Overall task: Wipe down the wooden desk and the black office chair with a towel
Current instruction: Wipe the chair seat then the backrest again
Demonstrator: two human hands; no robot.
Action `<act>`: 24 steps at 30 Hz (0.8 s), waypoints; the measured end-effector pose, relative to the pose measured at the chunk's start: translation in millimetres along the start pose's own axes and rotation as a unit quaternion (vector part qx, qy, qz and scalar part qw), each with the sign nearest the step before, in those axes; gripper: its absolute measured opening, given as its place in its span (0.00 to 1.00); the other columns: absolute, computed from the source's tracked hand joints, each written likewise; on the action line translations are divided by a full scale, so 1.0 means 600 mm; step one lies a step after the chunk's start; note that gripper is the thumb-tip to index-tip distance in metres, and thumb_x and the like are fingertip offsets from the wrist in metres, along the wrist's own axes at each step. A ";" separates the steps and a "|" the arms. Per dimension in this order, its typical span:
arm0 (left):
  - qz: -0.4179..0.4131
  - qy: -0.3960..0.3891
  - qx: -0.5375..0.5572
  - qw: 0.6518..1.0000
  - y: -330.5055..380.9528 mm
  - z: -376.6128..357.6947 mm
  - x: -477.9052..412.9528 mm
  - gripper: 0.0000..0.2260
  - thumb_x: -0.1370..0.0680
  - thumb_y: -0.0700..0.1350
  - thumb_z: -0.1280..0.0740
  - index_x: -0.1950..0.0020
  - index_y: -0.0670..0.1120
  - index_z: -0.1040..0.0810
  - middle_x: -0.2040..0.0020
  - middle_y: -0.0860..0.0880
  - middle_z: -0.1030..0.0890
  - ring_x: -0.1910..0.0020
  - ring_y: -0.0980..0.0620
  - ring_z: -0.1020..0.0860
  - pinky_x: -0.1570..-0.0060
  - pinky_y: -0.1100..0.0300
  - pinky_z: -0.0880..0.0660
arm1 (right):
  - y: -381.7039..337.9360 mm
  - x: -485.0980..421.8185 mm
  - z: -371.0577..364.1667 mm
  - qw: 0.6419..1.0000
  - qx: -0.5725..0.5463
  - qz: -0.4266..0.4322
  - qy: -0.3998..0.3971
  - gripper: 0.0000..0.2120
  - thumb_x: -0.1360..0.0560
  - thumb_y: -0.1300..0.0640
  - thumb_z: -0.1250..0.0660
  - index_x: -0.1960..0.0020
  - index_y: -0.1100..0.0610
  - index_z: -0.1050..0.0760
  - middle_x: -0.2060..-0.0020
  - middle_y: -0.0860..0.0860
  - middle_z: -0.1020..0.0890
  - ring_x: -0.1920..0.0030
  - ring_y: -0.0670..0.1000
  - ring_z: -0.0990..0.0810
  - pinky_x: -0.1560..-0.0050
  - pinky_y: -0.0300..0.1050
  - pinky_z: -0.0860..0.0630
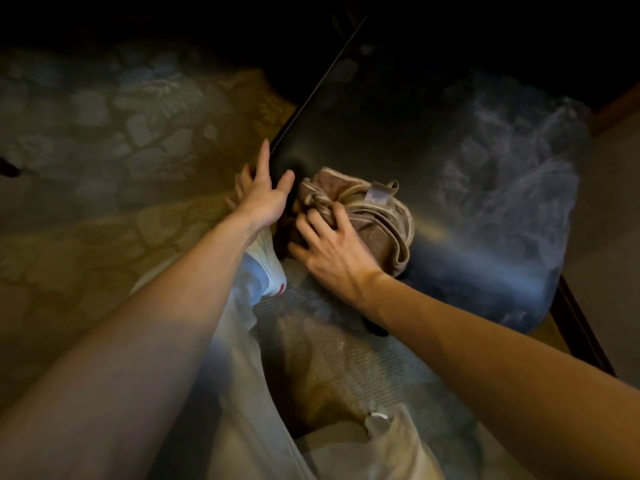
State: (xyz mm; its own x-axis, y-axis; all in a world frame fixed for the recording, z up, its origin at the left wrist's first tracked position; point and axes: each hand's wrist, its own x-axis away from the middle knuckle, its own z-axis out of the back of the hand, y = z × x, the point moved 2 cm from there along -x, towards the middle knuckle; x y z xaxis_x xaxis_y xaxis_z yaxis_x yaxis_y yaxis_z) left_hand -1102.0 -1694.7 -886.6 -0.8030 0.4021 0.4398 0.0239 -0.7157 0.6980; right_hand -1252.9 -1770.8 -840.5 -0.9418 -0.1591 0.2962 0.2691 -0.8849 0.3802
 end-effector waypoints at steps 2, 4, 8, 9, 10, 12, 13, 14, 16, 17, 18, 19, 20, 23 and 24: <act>0.006 0.000 -0.028 1.000 0.006 0.007 -0.005 0.29 0.15 0.61 0.46 0.19 0.66 0.60 0.16 0.43 0.54 0.17 0.41 0.57 0.22 0.36 0.61 | 0.006 0.018 -0.020 0.999 0.018 0.024 -0.030 0.27 0.16 0.54 0.43 0.18 0.50 0.44 0.21 0.61 0.46 0.20 0.63 0.49 0.24 0.70 0.49; 0.003 -0.008 -0.046 0.999 0.010 0.006 -0.010 0.29 0.15 0.62 0.47 0.19 0.66 0.61 0.16 0.42 0.54 0.18 0.41 0.58 0.23 0.37 0.63 | 0.010 0.048 -0.033 0.997 0.029 0.047 -0.052 0.27 0.15 0.54 0.43 0.18 0.50 0.44 0.20 0.60 0.48 0.20 0.62 0.50 0.24 0.70 0.51; -0.003 0.007 -0.056 0.998 0.010 0.002 -0.004 0.30 0.15 0.63 0.48 0.19 0.67 0.62 0.16 0.41 0.54 0.18 0.41 0.59 0.23 0.35 0.63 | 0.012 0.109 -0.035 0.992 0.014 0.041 -0.117 0.24 0.15 0.54 0.46 0.19 0.50 0.40 0.20 0.59 0.47 0.21 0.63 0.50 0.25 0.71 0.51; 0.000 0.009 -0.053 0.999 0.011 0.001 -0.001 0.30 0.15 0.63 0.48 0.19 0.66 0.62 0.16 0.40 0.54 0.18 0.41 0.60 0.23 0.35 0.63 | 0.013 0.128 -0.039 0.991 0.009 0.027 -0.129 0.23 0.15 0.53 0.45 0.20 0.50 0.38 0.21 0.59 0.47 0.21 0.64 0.50 0.26 0.71 0.51; 0.003 0.016 -0.052 0.999 0.012 -0.001 0.004 0.30 0.15 0.63 0.48 0.19 0.66 0.62 0.16 0.40 0.54 0.18 0.40 0.60 0.23 0.35 0.63 | 0.014 0.150 -0.038 0.990 0.009 0.013 -0.139 0.22 0.15 0.52 0.44 0.21 0.49 0.36 0.21 0.59 0.47 0.22 0.64 0.50 0.26 0.71 0.51; 0.013 0.047 -0.052 0.997 0.013 -0.006 0.013 0.30 0.16 0.63 0.48 0.18 0.63 0.59 0.17 0.38 0.52 0.18 0.39 0.58 0.22 0.35 0.61 | 0.025 0.190 -0.035 0.987 -0.016 -0.017 -0.160 0.22 0.17 0.51 0.42 0.23 0.48 0.33 0.21 0.58 0.45 0.22 0.63 0.49 0.27 0.70 0.49; 0.015 0.074 -0.051 0.996 0.016 -0.010 0.018 0.30 0.15 0.63 0.47 0.17 0.62 0.56 0.17 0.38 0.50 0.18 0.38 0.56 0.22 0.36 0.58 | 0.036 0.207 -0.033 0.985 -0.044 -0.036 -0.161 0.22 0.18 0.51 0.40 0.24 0.46 0.32 0.22 0.58 0.43 0.22 0.63 0.47 0.27 0.70 0.47; 0.008 0.108 -0.050 0.993 0.020 -0.015 0.026 0.29 0.15 0.62 0.47 0.16 0.59 0.53 0.17 0.38 0.48 0.18 0.38 0.54 0.21 0.36 0.55 | 0.051 0.217 -0.024 0.984 -0.075 -0.049 -0.153 0.23 0.21 0.49 0.35 0.26 0.44 0.30 0.24 0.58 0.39 0.24 0.63 0.44 0.29 0.69 0.43; -0.046 0.178 -0.068 0.981 0.033 -0.030 0.046 0.28 0.15 0.58 0.44 0.16 0.54 0.47 0.18 0.39 0.43 0.18 0.39 0.50 0.21 0.39 0.50 | 0.086 0.227 -0.002 0.984 -0.103 -0.089 -0.119 0.28 0.31 0.46 0.24 0.32 0.42 0.24 0.34 0.59 0.29 0.32 0.64 0.33 0.38 0.68 0.32; -0.089 0.198 -0.086 0.972 0.042 -0.041 0.054 0.28 0.15 0.56 0.43 0.16 0.51 0.45 0.18 0.39 0.42 0.18 0.39 0.49 0.21 0.40 0.48 | 0.103 0.227 0.000 0.984 -0.106 -0.119 -0.079 0.29 0.33 0.45 0.22 0.33 0.42 0.23 0.38 0.59 0.27 0.36 0.64 0.31 0.42 0.68 0.30; -0.128 0.203 -0.105 0.965 0.046 -0.052 0.060 0.28 0.15 0.56 0.42 0.17 0.49 0.44 0.18 0.39 0.43 0.18 0.39 0.48 0.21 0.40 0.48 | 0.116 0.218 0.005 0.984 -0.109 -0.138 -0.042 0.29 0.32 0.44 0.23 0.31 0.42 0.24 0.38 0.60 0.26 0.36 0.65 0.30 0.43 0.68 0.29; -0.159 0.198 -0.122 0.959 0.048 -0.062 0.064 0.29 0.15 0.56 0.42 0.17 0.48 0.43 0.18 0.39 0.44 0.18 0.39 0.49 0.21 0.40 0.48 | 0.125 0.202 0.012 0.983 -0.115 -0.141 -0.018 0.29 0.29 0.44 0.25 0.29 0.42 0.26 0.37 0.60 0.27 0.35 0.65 0.30 0.42 0.69 0.29; -0.181 0.189 -0.139 0.955 0.050 -0.073 0.065 0.30 0.15 0.57 0.42 0.17 0.47 0.43 0.17 0.38 0.46 0.18 0.39 0.50 0.21 0.39 0.49 | 0.135 0.184 0.023 0.982 -0.118 -0.149 0.004 0.29 0.27 0.44 0.28 0.27 0.42 0.29 0.34 0.60 0.29 0.33 0.65 0.32 0.40 0.69 0.31; -0.186 0.160 -0.190 0.951 0.036 -0.083 0.056 0.35 0.17 0.62 0.45 0.16 0.47 0.51 0.16 0.39 0.54 0.17 0.40 0.56 0.21 0.37 0.54 | 0.142 0.126 0.025 0.970 -0.157 -0.186 0.015 0.33 0.24 0.45 0.33 0.22 0.39 0.39 0.27 0.59 0.37 0.27 0.64 0.39 0.33 0.68 0.36; -0.180 0.143 -0.207 0.951 0.031 -0.083 0.052 0.36 0.17 0.63 0.47 0.16 0.47 0.55 0.16 0.40 0.57 0.17 0.42 0.59 0.22 0.37 0.57 | 0.139 0.114 0.018 0.965 -0.176 -0.194 -0.004 0.34 0.24 0.45 0.33 0.21 0.39 0.42 0.26 0.59 0.39 0.26 0.64 0.41 0.32 0.68 0.37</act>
State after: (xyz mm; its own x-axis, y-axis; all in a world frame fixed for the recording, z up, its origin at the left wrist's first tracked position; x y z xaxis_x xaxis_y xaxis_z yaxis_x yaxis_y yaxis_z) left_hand -1156.0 -1723.9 -888.1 -0.8455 0.5339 0.0018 -0.4718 -0.7487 0.4658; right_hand -1292.9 -1850.9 -779.1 -0.9559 0.2167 0.1980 -0.1906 -0.9712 0.1428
